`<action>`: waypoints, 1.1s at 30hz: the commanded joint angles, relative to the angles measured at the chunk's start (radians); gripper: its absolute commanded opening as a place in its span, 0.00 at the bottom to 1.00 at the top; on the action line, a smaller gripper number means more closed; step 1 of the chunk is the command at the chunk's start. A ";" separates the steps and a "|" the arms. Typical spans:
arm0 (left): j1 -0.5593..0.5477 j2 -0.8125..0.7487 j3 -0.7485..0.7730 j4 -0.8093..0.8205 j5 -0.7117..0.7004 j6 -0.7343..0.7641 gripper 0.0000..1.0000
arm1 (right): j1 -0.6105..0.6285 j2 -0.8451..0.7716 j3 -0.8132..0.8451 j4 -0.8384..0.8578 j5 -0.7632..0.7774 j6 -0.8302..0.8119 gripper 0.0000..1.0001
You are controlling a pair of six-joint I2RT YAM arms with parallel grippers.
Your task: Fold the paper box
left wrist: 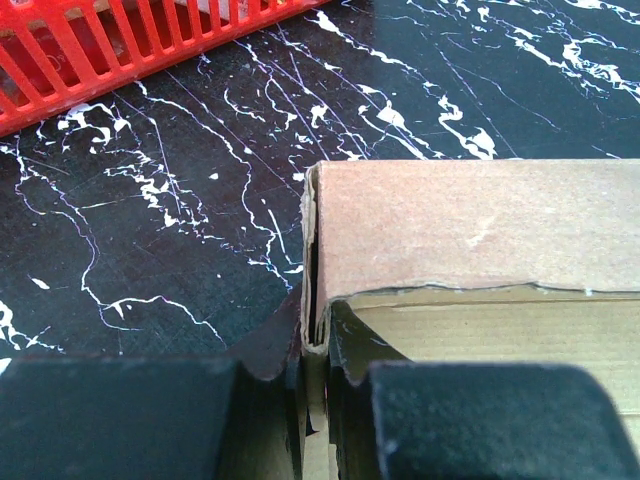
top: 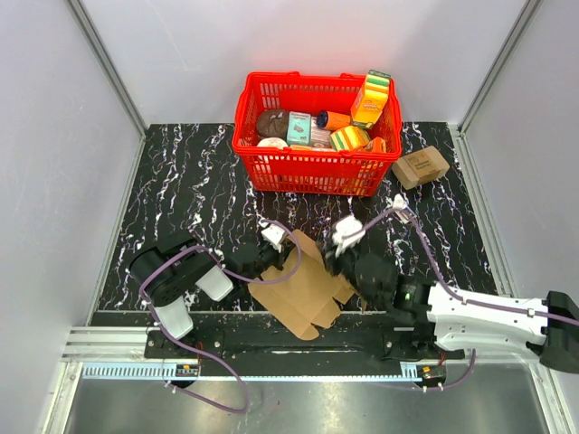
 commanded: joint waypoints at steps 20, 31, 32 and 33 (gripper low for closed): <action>-0.009 0.012 0.080 0.095 -0.084 0.124 0.08 | -0.463 0.303 0.166 -0.079 -0.652 0.378 0.23; -0.034 0.094 0.082 0.145 -0.152 0.146 0.14 | -0.469 0.369 0.158 -0.030 -0.652 0.378 0.23; -0.036 0.101 0.080 0.153 -0.155 0.144 0.15 | -0.469 0.372 0.157 -0.030 -0.652 0.376 0.23; -0.037 0.108 0.080 0.162 -0.159 0.144 0.16 | -0.469 0.377 0.155 -0.025 -0.652 0.378 0.23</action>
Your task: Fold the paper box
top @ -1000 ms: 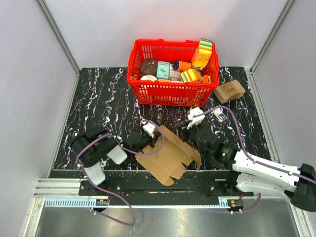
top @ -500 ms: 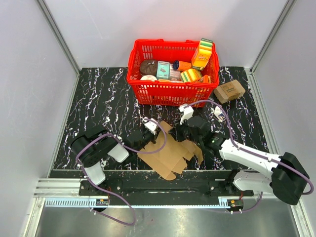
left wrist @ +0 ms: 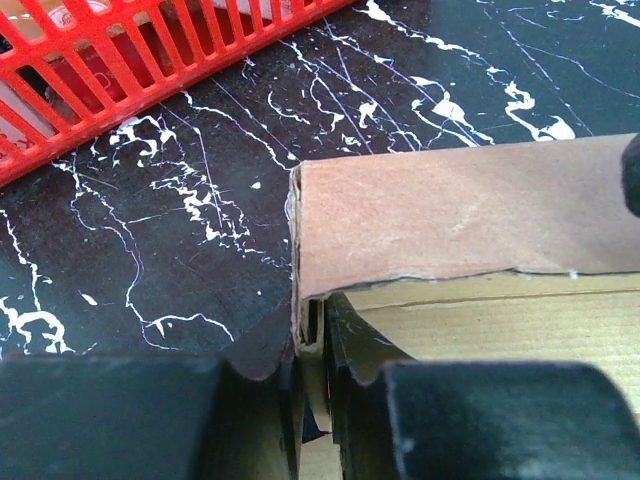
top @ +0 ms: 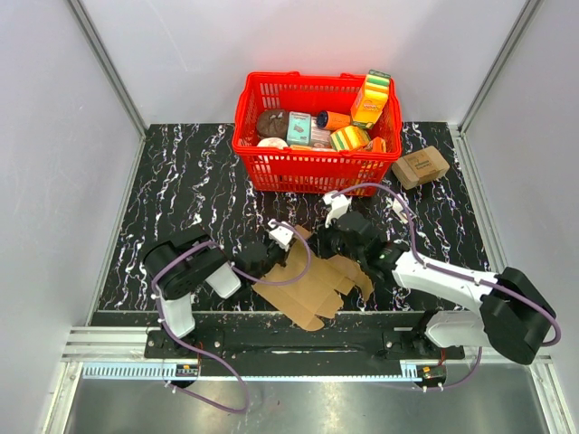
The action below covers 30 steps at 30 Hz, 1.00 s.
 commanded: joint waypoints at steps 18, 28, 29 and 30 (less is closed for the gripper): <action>-0.037 0.072 0.015 0.207 -0.093 0.018 0.21 | -0.023 0.066 -0.010 0.109 0.000 0.023 0.23; -0.037 0.065 -0.001 0.242 -0.076 -0.026 0.35 | -0.023 0.069 -0.021 0.082 0.000 0.013 0.22; -0.037 0.066 -0.006 0.249 -0.075 -0.029 0.37 | -0.025 0.070 -0.021 0.078 -0.002 0.014 0.22; -0.037 0.063 -0.009 0.253 -0.072 -0.034 0.38 | -0.023 0.072 -0.019 0.075 -0.004 0.012 0.22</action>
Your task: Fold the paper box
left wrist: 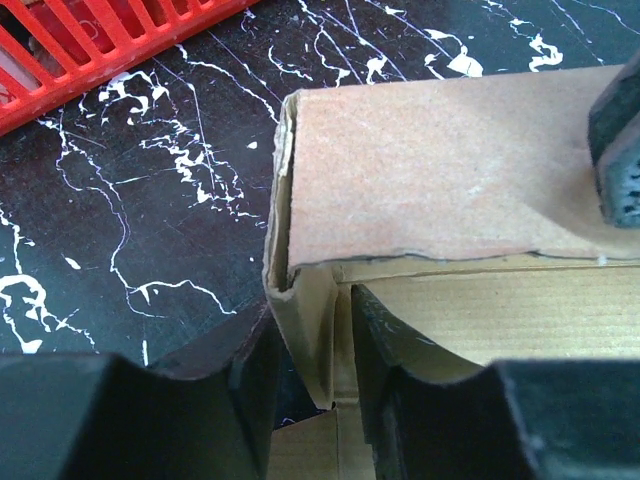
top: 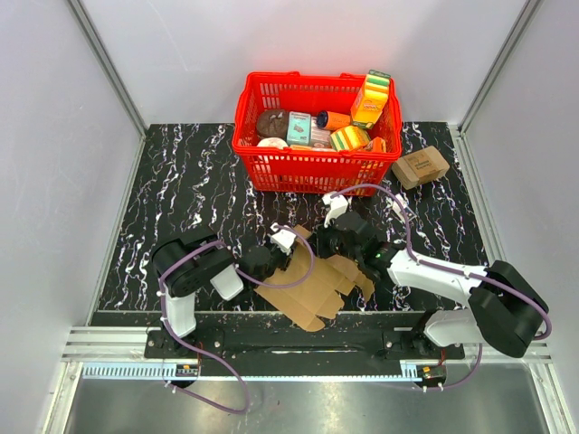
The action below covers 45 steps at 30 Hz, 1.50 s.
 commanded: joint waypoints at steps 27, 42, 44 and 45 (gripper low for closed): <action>-0.006 -0.348 -0.258 0.308 0.002 -0.199 0.61 | -0.008 0.010 0.003 0.007 -0.007 -0.001 0.23; -0.006 -0.560 -0.304 0.183 -0.093 -0.167 0.61 | -0.009 -0.039 0.038 -0.024 -0.010 -0.001 0.29; -0.006 -0.556 -0.301 0.184 -0.101 -0.170 0.60 | -0.008 -0.047 0.044 -0.027 -0.009 -0.001 0.30; -0.007 -0.559 -0.299 0.183 -0.102 -0.170 0.60 | -0.008 -0.053 0.046 -0.030 -0.009 -0.001 0.30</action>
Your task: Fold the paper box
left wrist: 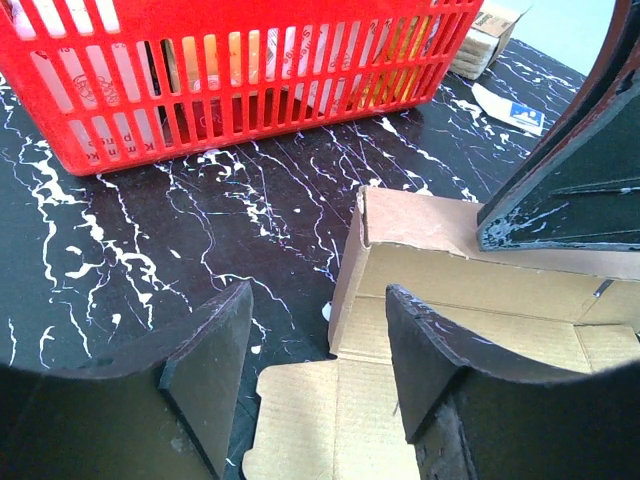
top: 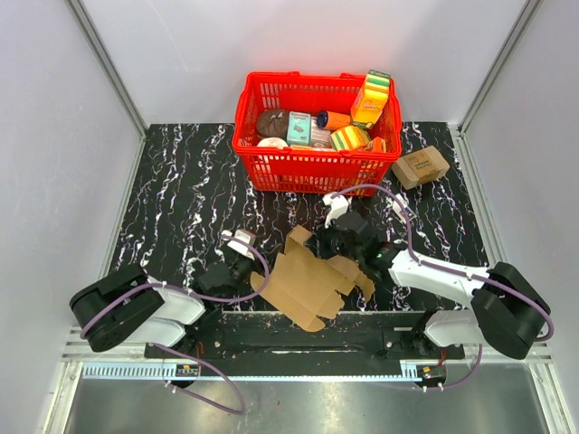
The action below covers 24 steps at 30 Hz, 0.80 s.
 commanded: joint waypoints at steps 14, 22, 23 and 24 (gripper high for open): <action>-0.003 -0.202 0.068 -0.108 -0.085 0.016 0.59 | -0.008 -0.190 0.062 -0.139 0.128 0.012 0.37; -0.003 -0.190 0.106 -0.154 -0.062 0.001 0.51 | -0.008 -0.202 0.040 -0.121 0.150 0.017 0.37; -0.004 -0.183 0.105 -0.151 -0.061 -0.002 0.49 | -0.008 -0.187 0.046 -0.112 0.145 0.006 0.37; -0.004 -0.182 0.105 -0.153 -0.061 -0.005 0.47 | -0.009 -0.172 0.058 -0.102 0.135 -0.006 0.37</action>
